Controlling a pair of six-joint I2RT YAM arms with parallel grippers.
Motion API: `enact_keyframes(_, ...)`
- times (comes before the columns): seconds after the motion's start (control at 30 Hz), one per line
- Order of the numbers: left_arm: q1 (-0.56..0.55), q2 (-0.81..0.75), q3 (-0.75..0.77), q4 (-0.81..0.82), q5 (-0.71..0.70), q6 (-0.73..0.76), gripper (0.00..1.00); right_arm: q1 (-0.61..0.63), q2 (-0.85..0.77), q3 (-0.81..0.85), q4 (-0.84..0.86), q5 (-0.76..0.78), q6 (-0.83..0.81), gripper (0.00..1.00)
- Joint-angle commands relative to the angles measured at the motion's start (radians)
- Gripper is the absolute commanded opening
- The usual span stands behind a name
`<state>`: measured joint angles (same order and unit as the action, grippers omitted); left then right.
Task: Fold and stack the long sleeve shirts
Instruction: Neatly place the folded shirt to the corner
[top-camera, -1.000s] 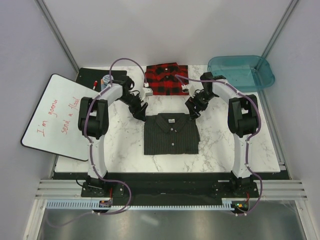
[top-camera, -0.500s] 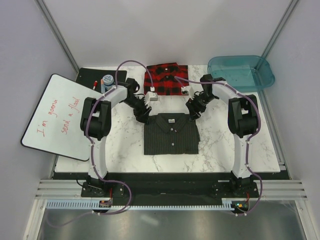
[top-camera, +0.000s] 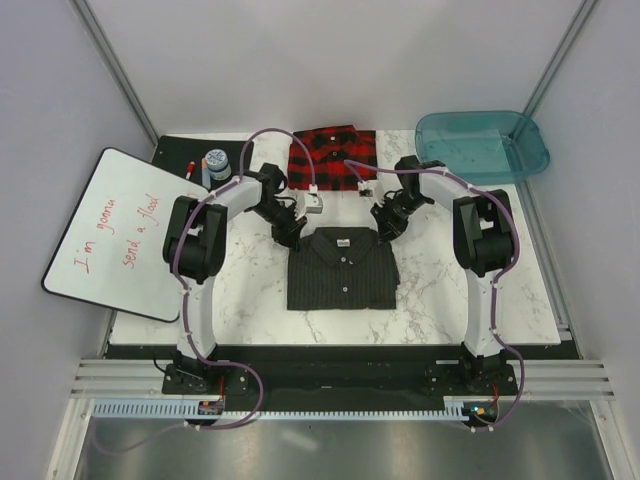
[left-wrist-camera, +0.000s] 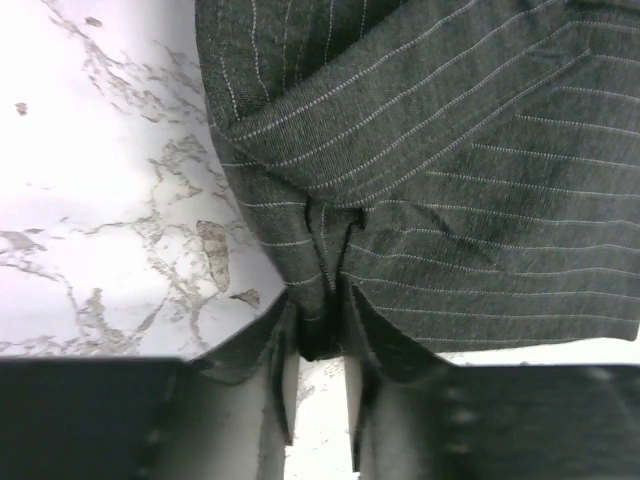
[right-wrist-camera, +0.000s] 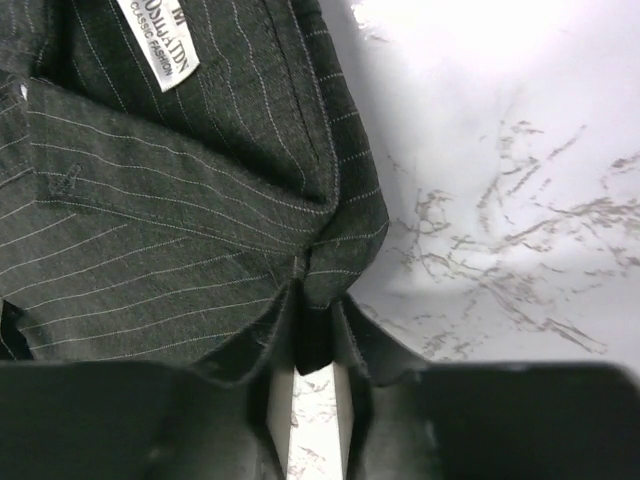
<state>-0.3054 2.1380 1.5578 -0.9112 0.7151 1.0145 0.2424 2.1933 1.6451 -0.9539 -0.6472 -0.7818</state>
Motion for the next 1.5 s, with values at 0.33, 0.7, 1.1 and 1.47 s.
enact_keyframes(0.33, 0.048, -0.115, 0.087, 0.037, -0.069, -0.200, 0.02, 0.012, -0.061, 0.103, 0.038, 0.072, 0.124, 0.00)
enact_keyframes(0.7, 0.084, -0.092, 0.297, 0.133, -0.152, -0.316, 0.02, 0.008, -0.075, 0.307, 0.176, 0.196, 0.246, 0.00)
enact_keyframes(1.1, 0.106, -0.013, 0.458, 0.426, -0.181, -0.507, 0.02, 0.000, -0.066, 0.386, 0.518, 0.366, 0.386, 0.00)
enact_keyframes(1.47, 0.107, -0.075, 0.351, 0.643, -0.272, -0.557, 0.02, 0.000, -0.070, 0.446, 0.613, 0.429, 0.395, 0.00)
